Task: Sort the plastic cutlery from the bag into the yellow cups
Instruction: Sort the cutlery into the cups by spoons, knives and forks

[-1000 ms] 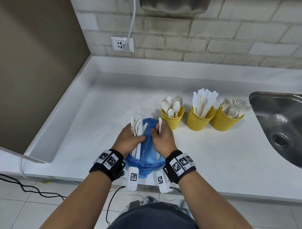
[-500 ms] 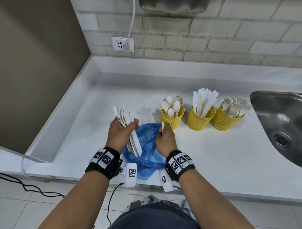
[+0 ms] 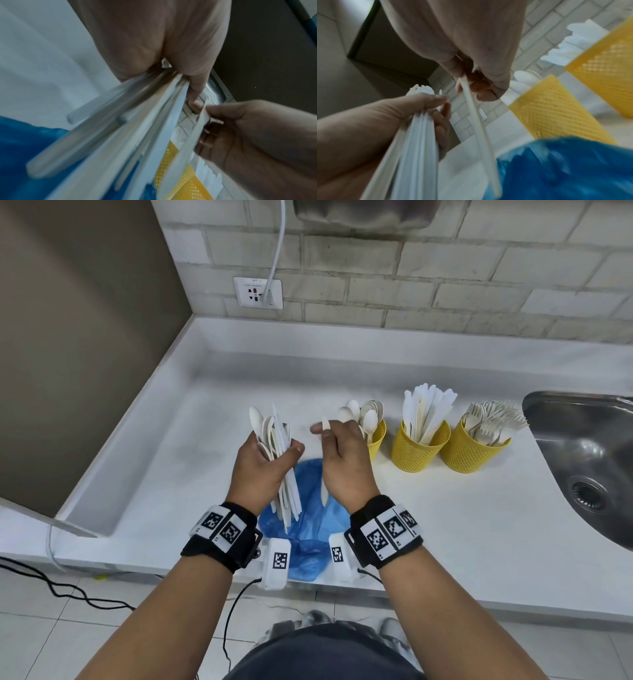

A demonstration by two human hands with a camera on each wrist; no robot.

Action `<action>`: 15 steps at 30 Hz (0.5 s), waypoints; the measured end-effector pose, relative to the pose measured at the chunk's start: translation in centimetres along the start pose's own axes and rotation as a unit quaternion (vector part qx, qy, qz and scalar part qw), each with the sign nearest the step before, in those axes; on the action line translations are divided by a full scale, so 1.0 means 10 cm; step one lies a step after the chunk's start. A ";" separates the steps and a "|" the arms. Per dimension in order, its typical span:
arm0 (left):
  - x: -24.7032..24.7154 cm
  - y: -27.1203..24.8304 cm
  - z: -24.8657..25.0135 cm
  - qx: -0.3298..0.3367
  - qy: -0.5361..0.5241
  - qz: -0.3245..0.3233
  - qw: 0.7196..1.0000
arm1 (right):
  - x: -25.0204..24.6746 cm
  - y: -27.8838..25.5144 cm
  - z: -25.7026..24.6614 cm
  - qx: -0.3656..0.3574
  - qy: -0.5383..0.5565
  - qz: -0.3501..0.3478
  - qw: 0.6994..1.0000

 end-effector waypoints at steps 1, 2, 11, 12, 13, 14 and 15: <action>0.03 -0.02 0.05 0.013 0.008 -0.017 1.000 | 0.00 0.02 -0.07 -0.021 0.000 -0.009 1.000; 0.05 -0.04 0.10 0.028 0.016 -0.035 0.999 | -0.01 0.04 -0.14 -0.039 0.002 -0.014 0.999; 0.08 -0.03 0.25 0.068 0.038 -0.074 0.994 | -0.09 0.05 -0.28 -0.027 0.109 0.000 0.994; 0.07 -0.02 0.27 0.070 0.033 -0.070 0.995 | -0.09 0.04 -0.27 -0.006 0.118 -0.001 0.993; 0.05 -0.01 0.30 0.073 0.026 -0.064 0.995 | -0.09 0.03 -0.25 0.019 0.126 -0.006 0.992; 0.03 0.00 0.34 0.075 0.020 -0.056 0.995 | -0.08 0.01 -0.22 0.046 0.140 -0.020 0.989; 0.01 0.01 0.37 0.077 0.009 -0.048 0.996 | -0.07 -0.02 -0.20 0.066 0.147 -0.042 0.986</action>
Point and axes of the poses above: each hand's wrist, its own y-axis towards the middle knuckle, its own x-axis out of the palm, z = x × y, the point moved 4 cm from there along y, towards the middle knuckle, and after that the axes turned 4 degrees about y, right-handed, at the moved point
